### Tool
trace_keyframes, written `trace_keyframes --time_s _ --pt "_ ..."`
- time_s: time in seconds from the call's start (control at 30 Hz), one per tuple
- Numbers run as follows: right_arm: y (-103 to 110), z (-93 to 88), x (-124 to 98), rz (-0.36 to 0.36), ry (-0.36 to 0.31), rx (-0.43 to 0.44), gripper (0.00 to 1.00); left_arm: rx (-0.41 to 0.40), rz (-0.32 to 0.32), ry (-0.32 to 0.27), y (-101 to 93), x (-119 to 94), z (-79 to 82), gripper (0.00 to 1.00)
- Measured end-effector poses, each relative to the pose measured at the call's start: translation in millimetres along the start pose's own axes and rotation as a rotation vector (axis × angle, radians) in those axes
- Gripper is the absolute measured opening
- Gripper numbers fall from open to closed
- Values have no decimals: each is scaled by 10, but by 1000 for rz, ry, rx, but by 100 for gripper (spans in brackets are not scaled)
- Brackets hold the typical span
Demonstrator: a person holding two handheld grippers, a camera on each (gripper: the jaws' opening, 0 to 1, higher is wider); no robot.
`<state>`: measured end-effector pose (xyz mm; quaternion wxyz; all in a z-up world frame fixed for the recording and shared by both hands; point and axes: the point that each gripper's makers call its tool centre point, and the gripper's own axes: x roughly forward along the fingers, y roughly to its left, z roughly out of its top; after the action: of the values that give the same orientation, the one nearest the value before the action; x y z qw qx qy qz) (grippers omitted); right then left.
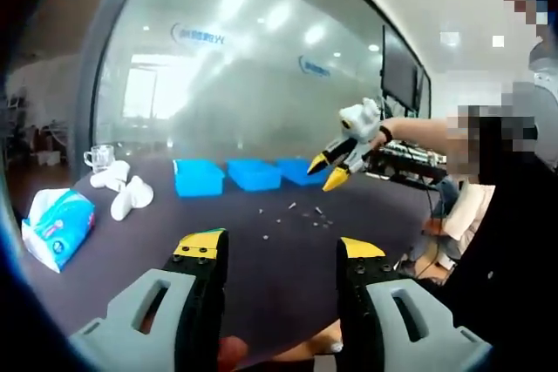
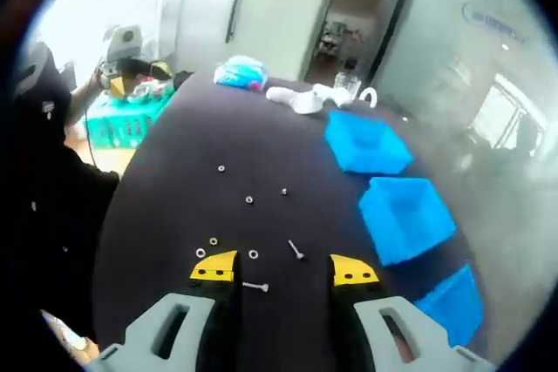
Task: Sort the screws, nuts, and washers into the corresponding bins
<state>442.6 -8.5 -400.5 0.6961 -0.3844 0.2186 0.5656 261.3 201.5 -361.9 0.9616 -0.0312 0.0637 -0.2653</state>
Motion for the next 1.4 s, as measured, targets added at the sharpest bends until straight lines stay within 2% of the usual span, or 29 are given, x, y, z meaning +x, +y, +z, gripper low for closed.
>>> trace_keyframes --time_s 0.13,0.4,0.47,0.6,0.73,0.8,1.03,1.2,1.4 --pt "-43 14 114 14 56 -94 35 3 2 12 19 3 -29 48" --pt "59 -37 345 162 185 -193 35 -1 15 23 45 -8 -48 48" --pt "2 -50 383 171 206 -216 35 0 17 23 45 -14 -48 48" --pt "16 -36 460 206 248 -253 34 4 24 21 64 -36 -45 48" --pt "-16 -24 534 221 292 -341 32 8 30 19 80 -71 -21 48" --pt "-23 -34 572 234 310 -375 28 10 32 19 85 -80 -16 48" --pt "-56 -58 662 275 356 -354 26 6 38 23 119 -92 -23 48" --pt "-118 -75 724 264 368 -344 19 2 35 24 128 -83 -36 48" --pt "-33 -126 741 291 384 -326 16 0 32 25 124 -82 -45 48"
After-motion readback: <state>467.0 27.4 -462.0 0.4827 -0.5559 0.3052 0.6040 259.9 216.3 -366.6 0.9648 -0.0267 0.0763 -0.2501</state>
